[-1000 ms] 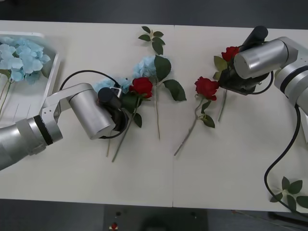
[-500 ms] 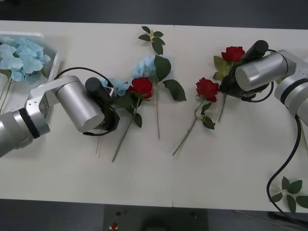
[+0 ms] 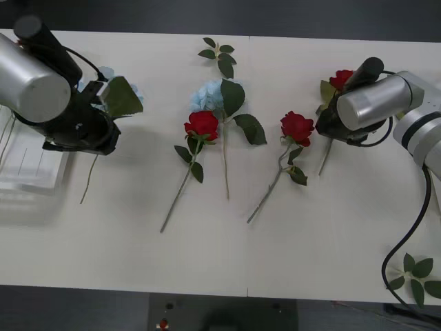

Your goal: Put the red flowers into the right box and the blue flowers into the left box

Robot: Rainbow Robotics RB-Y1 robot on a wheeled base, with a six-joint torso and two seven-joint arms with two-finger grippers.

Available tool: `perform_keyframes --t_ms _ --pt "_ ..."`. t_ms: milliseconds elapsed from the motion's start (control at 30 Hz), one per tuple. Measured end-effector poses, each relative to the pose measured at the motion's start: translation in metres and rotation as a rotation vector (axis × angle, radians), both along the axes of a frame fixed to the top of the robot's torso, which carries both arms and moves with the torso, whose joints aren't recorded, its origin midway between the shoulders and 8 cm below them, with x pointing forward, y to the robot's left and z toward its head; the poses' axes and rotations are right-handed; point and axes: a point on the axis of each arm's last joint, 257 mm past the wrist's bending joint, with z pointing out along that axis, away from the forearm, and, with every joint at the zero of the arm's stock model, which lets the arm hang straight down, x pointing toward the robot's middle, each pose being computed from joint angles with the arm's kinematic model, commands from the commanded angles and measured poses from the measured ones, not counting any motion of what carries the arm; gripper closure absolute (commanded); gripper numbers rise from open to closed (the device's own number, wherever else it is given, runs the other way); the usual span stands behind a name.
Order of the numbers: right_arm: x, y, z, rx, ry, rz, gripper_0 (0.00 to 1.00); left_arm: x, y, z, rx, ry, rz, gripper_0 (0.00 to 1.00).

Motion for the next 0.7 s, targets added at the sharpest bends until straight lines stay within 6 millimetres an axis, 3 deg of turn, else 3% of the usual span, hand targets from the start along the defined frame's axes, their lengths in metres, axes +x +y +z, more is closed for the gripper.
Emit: perform_keyframes --t_ms 100,200,300,500,700 --pt "-0.015 -0.007 0.001 -0.008 0.068 -0.019 1.00 -0.007 0.013 0.020 -0.041 0.012 0.039 1.00" --pt "-0.028 -0.017 0.022 0.011 0.122 -0.030 1.00 -0.015 0.025 0.039 -0.063 0.032 0.041 1.00" --pt "-0.039 -0.039 0.066 0.019 0.157 -0.045 1.00 -0.021 0.036 0.059 -0.076 0.039 0.023 1.00" --pt "-0.068 -0.096 0.173 0.045 0.177 -0.081 1.00 -0.027 0.063 0.104 -0.120 -0.011 0.069 1.00" --pt "-0.106 -0.158 0.244 -0.036 0.194 0.013 1.00 -0.024 0.088 0.148 -0.141 -0.113 0.075 1.00"
